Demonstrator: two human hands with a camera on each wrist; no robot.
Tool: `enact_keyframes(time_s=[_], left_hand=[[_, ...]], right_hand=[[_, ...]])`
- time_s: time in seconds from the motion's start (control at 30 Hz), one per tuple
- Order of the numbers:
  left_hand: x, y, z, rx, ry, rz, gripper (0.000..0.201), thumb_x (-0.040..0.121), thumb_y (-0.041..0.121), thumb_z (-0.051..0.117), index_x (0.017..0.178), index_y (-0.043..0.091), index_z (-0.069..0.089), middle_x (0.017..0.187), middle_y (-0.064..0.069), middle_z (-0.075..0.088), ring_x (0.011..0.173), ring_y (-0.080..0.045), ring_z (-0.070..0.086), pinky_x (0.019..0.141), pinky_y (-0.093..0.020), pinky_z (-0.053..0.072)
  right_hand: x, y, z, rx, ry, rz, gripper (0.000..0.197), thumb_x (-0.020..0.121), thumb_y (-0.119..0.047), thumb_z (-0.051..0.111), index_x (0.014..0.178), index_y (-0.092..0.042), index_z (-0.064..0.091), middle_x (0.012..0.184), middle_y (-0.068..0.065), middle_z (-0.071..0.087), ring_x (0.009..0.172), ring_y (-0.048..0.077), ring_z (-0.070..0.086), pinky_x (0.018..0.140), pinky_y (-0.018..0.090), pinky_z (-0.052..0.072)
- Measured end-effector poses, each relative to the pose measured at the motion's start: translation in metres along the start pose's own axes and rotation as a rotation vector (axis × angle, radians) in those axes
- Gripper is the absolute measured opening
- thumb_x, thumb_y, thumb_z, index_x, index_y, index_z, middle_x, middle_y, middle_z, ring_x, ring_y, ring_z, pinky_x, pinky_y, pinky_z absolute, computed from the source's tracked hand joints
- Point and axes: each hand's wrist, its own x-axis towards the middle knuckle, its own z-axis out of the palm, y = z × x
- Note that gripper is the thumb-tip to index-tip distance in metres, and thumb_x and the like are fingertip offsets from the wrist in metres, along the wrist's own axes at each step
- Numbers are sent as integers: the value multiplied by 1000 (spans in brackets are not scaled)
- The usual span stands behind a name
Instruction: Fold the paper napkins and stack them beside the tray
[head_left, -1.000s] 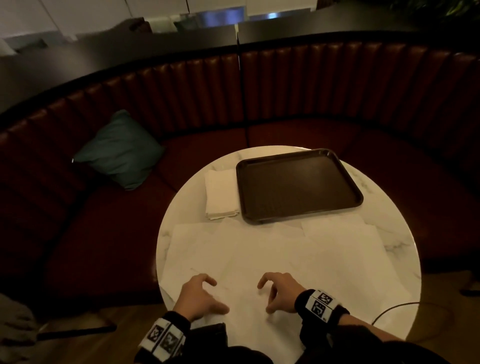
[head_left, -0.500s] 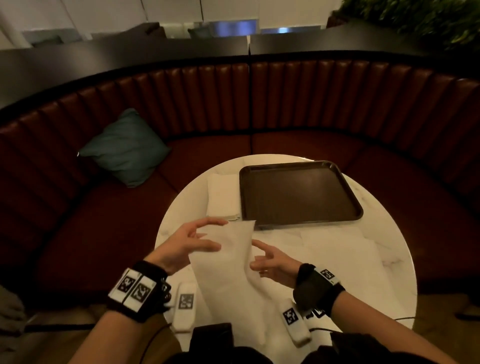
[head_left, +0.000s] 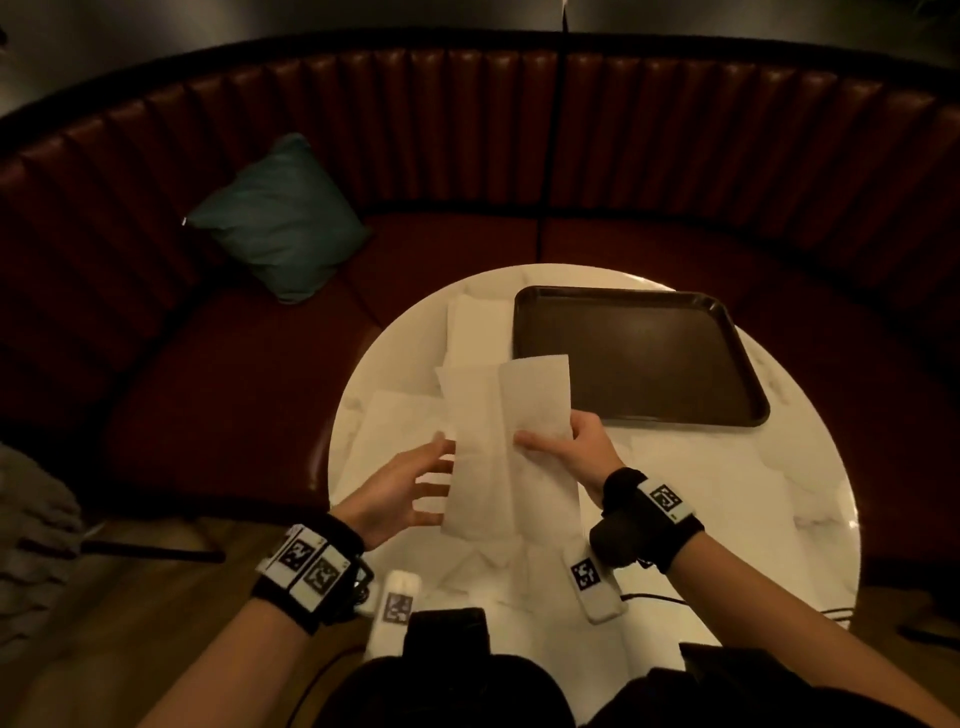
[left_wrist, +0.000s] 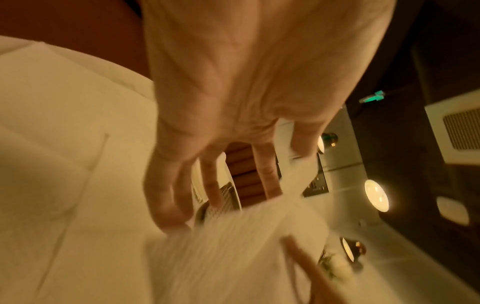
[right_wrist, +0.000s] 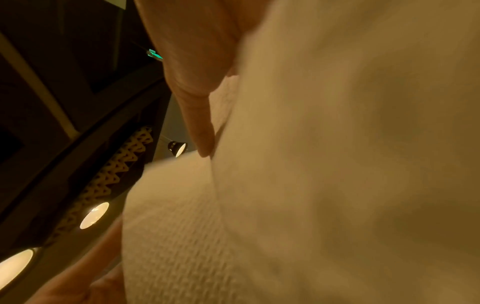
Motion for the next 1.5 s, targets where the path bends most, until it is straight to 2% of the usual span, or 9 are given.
enact_keyframes(time_s=[0.23,0.47,0.57,0.67,0.73,0.83,0.97,1.2,1.5], left_hand=[[36,17,10,107,-54,106,29,99,35,47,113,25,70,127,6,62,121,-20,54,100,-47,47],[81,38,2,166,138,270,22,85,1,67,105,9,73,115,-5,68,105,-18,66,82,-26,56],[102,52,-5,287,186,312,30,80,-6,70,105,10,73,110,-2,69,79,-2,69,72,-17,55],[128,65,-17,341,208,280,39,76,-8,71,109,12,71,93,-2,67,65,-14,66,72,-27,59],[150,75,-28,378,217,268,46,75,-9,71,116,13,68,89,-9,67,65,-22,62,72,-30,59],[187,88,-45,473,225,273,60,72,-9,75,124,19,63,122,-11,60,74,-23,68,64,-24,57],[232,102,-65,572,236,281,72,67,-4,82,130,23,57,131,-7,55,100,-31,65,59,-22,57],[275,109,-80,908,362,343,64,62,14,90,121,15,64,127,-4,55,103,-36,62,92,-45,53],[298,98,-71,1124,376,231,67,67,19,87,126,4,60,130,-12,45,117,-28,51,104,-31,40]], right_hand=[[24,-7,14,-76,-49,7,14,90,-10,63,103,-14,65,103,6,70,92,19,67,76,30,58],[58,-24,12,0,-11,128,41,88,-60,51,113,-30,63,111,-3,70,104,19,66,93,43,51],[82,-25,9,-96,30,105,64,81,-28,74,136,-21,43,122,2,63,110,20,61,98,45,48],[107,-29,7,-122,76,84,80,78,3,72,140,-22,27,114,11,65,101,23,64,91,43,52],[127,-33,8,-101,90,53,83,78,9,69,137,-30,25,105,12,68,94,22,68,86,44,55],[167,-39,9,-108,132,4,82,76,12,69,128,-39,31,99,11,68,91,23,69,79,40,58],[224,-35,14,-399,135,-25,56,72,-1,77,117,-29,59,109,9,63,91,21,63,81,33,56],[280,-20,16,-703,156,30,37,81,-11,75,117,-14,69,124,5,62,110,18,58,86,18,42],[296,3,17,-996,21,115,57,79,-13,76,132,-14,57,135,9,49,120,27,54,94,27,44]])
